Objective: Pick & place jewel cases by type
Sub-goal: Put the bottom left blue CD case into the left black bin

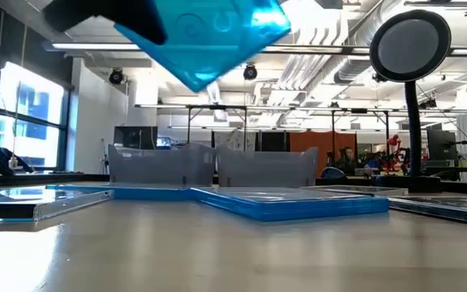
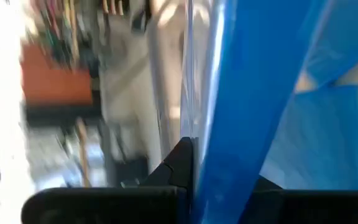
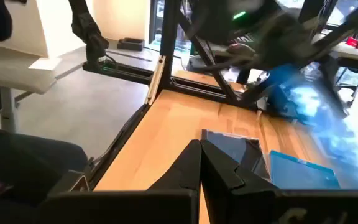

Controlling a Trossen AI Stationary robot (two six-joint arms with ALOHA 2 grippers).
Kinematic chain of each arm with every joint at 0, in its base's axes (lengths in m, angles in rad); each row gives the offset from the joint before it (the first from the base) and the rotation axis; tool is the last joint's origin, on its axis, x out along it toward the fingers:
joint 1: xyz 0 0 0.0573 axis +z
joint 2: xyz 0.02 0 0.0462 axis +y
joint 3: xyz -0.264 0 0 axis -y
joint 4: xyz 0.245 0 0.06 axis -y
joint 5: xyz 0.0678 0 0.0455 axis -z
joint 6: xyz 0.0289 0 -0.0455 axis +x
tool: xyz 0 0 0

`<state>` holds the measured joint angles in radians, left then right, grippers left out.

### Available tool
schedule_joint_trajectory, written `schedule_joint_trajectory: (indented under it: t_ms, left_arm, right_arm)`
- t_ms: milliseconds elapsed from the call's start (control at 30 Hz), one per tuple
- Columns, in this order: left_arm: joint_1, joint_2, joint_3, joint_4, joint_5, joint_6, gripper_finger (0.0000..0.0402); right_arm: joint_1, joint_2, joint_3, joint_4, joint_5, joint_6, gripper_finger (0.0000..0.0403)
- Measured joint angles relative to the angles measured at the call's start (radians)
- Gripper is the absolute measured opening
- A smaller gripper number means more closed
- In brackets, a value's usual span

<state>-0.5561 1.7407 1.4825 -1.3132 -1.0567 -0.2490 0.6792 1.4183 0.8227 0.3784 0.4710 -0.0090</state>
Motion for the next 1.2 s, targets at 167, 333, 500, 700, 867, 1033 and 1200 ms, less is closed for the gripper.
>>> schedule_joint_trajectory:
  t_ms: [167,333,500,700,867,1033,1200]
  left_arm:
    - [0.178,-0.02,0.076,-0.235,0.117,-0.237,0.0015]
    - [0.394,-0.07,0.04,-0.18,0.248,-0.171,0.0014]
    - [0.601,-0.072,-0.036,-0.216,0.292,-0.151,0.0014]
    - [0.738,-0.069,-0.162,-0.139,0.327,-0.031,0.0014]
    - [0.759,-0.071,-0.254,0.018,0.252,0.098,0.0014]
    - [0.703,-0.069,-0.268,0.03,0.147,0.111,0.0014]
    - [0.631,-0.085,-0.23,0.007,0.209,0.122,0.0014]
  right_arm:
    - [-0.012,0.001,0.0,-0.007,0.006,0.0,0.0]
    - [-0.022,0.002,0.0,-0.028,-0.006,0.006,0.0]
    - [-0.025,0.002,0.0,-0.032,-0.006,0.008,0.0]
    - [-0.025,0.002,0.0,-0.041,-0.009,0.008,0.0]
    - [-0.025,0.002,0.0,-0.042,-0.009,0.008,0.0]
    - [-0.024,0.002,0.0,-0.048,-0.01,0.012,0.0]
    - [-0.024,0.002,0.0,-0.056,-0.01,0.012,0.0]
